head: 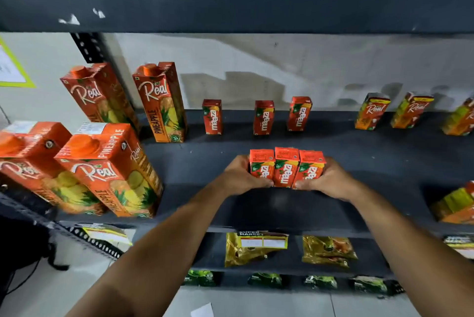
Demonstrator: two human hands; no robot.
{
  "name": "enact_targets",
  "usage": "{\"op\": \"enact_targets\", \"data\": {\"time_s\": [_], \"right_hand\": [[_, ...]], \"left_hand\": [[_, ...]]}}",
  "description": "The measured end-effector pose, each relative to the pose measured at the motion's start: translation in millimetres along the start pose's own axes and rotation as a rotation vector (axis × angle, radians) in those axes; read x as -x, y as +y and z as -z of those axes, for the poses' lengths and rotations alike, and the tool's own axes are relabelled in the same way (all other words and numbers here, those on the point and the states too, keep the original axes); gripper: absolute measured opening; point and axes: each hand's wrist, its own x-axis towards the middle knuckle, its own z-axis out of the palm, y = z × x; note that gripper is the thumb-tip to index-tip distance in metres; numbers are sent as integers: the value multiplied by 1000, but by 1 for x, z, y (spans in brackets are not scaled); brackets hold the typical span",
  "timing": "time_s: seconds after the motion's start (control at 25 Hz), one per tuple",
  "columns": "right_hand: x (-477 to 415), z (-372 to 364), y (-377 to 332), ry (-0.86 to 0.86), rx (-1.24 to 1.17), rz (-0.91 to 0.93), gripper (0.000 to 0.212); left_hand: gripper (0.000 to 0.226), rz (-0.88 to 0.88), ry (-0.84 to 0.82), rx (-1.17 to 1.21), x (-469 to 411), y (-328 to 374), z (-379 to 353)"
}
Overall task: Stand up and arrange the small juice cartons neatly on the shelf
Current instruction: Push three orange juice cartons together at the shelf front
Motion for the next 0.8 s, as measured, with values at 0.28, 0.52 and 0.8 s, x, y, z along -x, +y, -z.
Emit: {"op": "enact_targets", "data": {"time_s": [0.28,0.52,0.8], "right_hand": [[23,-16,-3,9,52,-9,51],[54,-34,-8,36,93,-32,47],[65,-38,-6,6,99,-48,49]], "left_hand": [[83,23,-45,7,13,-2,-3],[54,-82,-56,-12,51,-10,-12],[46,-34,-10,-46,72,-10,-16]]}}
